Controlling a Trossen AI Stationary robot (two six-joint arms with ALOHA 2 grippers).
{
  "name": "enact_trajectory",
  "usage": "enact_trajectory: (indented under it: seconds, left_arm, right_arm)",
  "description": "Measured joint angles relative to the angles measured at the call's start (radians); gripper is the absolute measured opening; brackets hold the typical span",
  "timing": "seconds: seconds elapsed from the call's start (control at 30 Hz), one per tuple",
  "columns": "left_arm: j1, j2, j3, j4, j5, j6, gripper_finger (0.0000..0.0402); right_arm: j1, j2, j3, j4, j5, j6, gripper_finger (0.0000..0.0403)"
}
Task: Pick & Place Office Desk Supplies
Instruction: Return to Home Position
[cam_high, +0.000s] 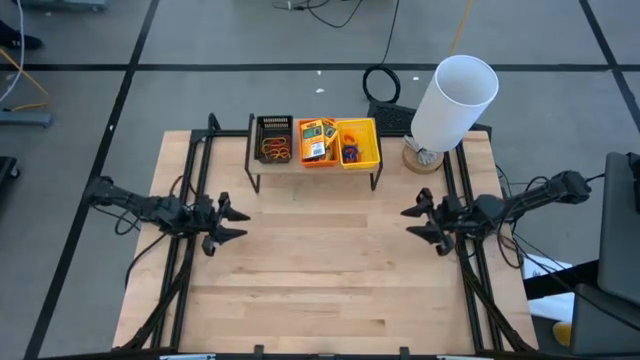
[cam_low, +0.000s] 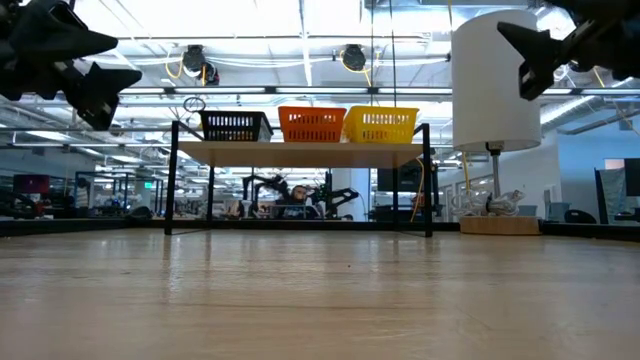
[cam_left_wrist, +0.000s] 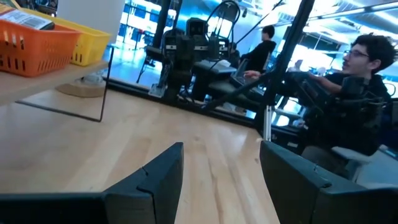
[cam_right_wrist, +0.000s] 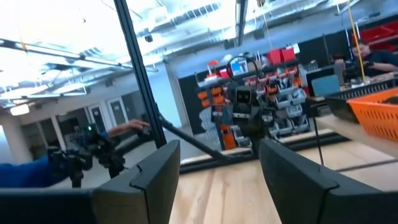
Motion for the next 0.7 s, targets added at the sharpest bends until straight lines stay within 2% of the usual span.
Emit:
enact_trajectory:
  seconds: [0.43,0.7]
  left_arm:
    - [0.0,0.002,0.0,-0.001,0.0,0.0,0.0203]
    - [0.0,-0.007,0.0,-0.002,-0.001,0.0,0.0202]
  right_arm:
    - [0.0,-0.027,0.0,-0.006,0.0,0.0,0.021]
    - [-0.019,-0.038,0.0,-0.287,0.0,0.0,0.021]
